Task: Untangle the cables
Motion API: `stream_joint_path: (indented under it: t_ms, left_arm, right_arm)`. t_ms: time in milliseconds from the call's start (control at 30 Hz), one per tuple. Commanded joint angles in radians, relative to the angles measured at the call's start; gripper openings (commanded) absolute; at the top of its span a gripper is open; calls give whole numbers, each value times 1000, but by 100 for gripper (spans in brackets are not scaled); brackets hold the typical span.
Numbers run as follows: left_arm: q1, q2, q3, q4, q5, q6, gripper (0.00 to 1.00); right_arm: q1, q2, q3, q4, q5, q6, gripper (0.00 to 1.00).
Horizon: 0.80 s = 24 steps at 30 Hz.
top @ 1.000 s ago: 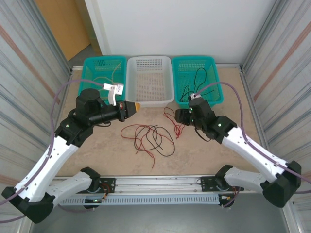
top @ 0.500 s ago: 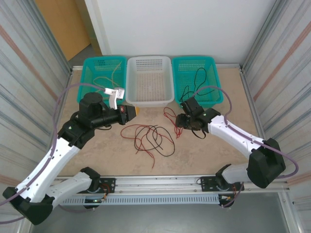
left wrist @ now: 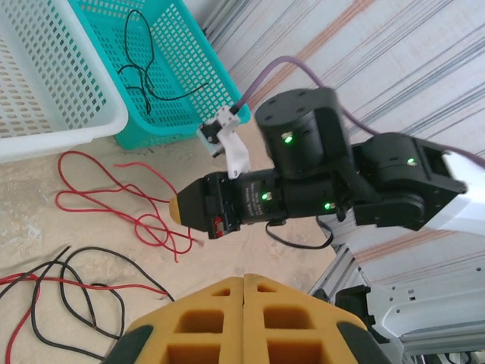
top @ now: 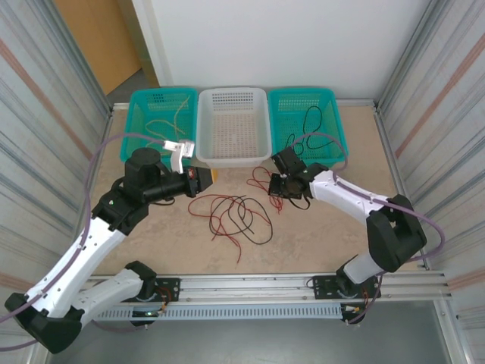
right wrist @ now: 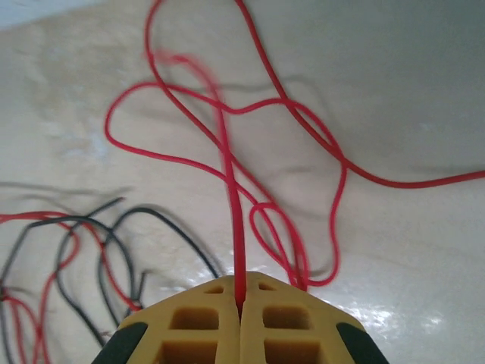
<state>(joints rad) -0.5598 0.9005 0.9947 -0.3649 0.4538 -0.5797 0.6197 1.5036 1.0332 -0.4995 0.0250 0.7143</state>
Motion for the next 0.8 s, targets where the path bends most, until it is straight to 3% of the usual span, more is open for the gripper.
stream_joint_path:
  t_ms: [0, 100, 233, 433, 633, 767]
  left_arm:
    - [3, -13, -24, 74, 45, -1, 28]
    - [-2, -1, -27, 133, 82, 5, 48]
    - [-9, 37, 5, 131, 45, 21, 60]
    - [-38, 42, -24, 301, 107, 10, 66]
    - [-61, 46, 8, 193, 14, 87, 62]
    - [-60, -1, -19, 158, -48, 64, 66]
  right_arm:
    - [58, -134, 91, -1, -8, -77, 0]
    - [157, -256, 156, 31, -21, -173, 0]
    - [225, -344, 246, 39, -21, -243, 0]
    - [208, -366, 297, 72, -77, -242, 0]
    - [183, -410, 281, 165, -160, -196, 0]
    - [171, -439, 275, 159, -148, -193, 0]
